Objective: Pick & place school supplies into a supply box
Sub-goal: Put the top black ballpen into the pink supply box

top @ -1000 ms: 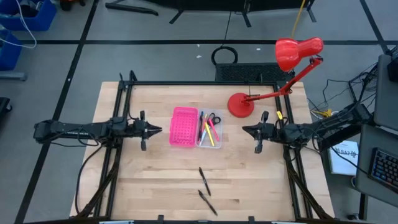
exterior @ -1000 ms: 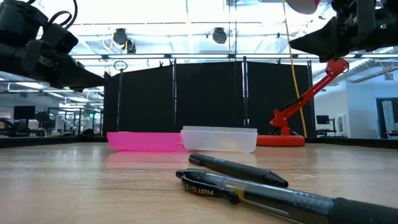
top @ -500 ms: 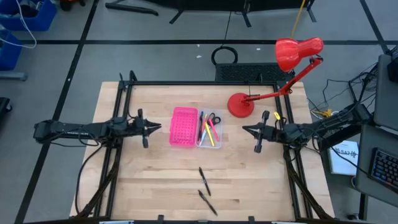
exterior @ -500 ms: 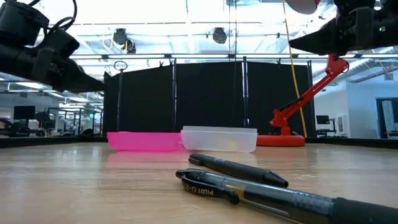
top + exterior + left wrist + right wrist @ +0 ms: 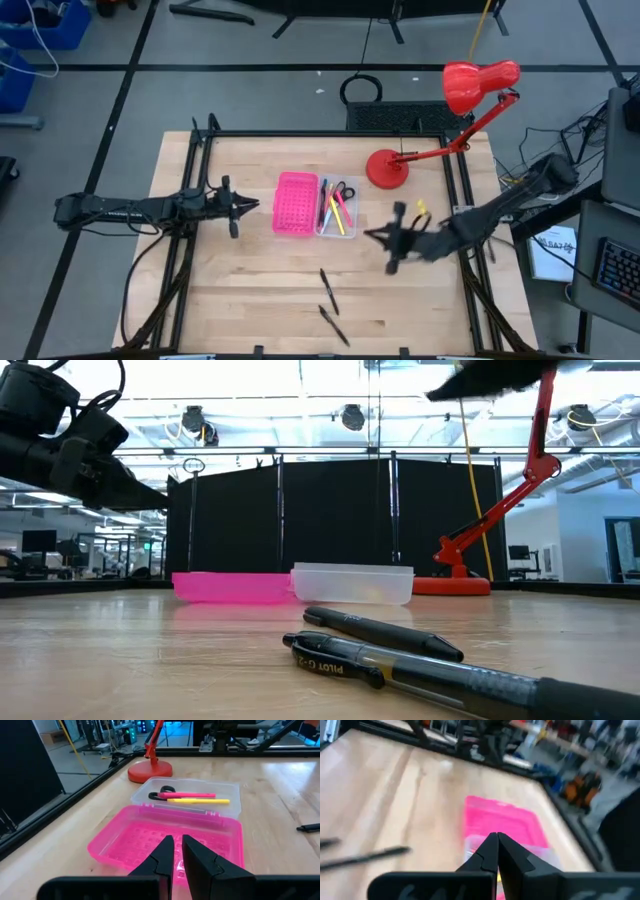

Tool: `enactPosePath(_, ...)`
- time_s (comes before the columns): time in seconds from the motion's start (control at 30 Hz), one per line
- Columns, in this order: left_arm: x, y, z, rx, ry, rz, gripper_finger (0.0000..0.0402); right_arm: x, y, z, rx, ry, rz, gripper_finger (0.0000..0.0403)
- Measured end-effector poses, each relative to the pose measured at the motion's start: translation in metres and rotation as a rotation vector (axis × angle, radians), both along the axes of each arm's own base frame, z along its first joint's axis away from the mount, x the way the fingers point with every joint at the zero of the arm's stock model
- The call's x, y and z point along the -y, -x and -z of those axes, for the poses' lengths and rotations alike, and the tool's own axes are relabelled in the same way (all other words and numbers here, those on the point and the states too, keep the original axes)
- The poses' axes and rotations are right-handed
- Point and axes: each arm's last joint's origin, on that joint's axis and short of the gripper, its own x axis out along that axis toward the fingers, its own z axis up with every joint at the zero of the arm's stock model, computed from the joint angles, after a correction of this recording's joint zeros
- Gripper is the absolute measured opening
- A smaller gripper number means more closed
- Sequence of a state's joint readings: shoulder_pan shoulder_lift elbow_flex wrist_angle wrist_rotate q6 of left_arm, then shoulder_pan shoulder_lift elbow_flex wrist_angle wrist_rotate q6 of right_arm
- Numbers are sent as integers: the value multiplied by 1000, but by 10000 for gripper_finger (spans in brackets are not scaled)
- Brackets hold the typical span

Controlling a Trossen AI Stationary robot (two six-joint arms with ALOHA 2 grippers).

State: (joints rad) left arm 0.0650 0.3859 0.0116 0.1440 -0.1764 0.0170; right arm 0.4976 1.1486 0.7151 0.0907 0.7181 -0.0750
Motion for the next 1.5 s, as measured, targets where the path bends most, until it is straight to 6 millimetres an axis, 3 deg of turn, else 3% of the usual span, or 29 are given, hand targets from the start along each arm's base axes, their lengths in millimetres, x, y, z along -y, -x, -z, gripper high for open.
enactPosePath(0.07, 0, 0, 0, 0, 1, 1, 47, -19, -20, -11, -74, -41, 24, 0)
enactPosePath(0.27, 1, 0, 0, 15, 45, 25, 47, -82, -77, -14, -304, -64, 61, 0)
enactPosePath(0.4, 2, -1, -1, 18, 51, 44, 47, -109, -111, -19, -387, -190, 122, 0)
enactPosePath(0.6, 2, -1, -1, 17, 51, 45, 47, -116, -160, -20, -434, -524, 285, 0)
enactPosePath(0.73, 2, -1, -1, 17, 51, 46, 47, -103, -184, 2, -551, -692, 408, 0)
enactPosePath(0.9, 2, -1, -3, 33, 29, 51, 47, -79, -192, 29, -748, -809, 481, 0)
enactPosePath(1.03, 2, -1, -5, 49, 1, 56, 47, -73, -194, 50, -783, -913, 489, 13)
enactPosePath(1.23, 2, -2, -7, 63, -55, 66, 47, -75, -192, 66, -812, -1058, 532, 84)
enactPosePath(1.5, 1, -2, -13, 116, -106, 71, 47, -81, -183, 78, -845, -1044, 560, 166)
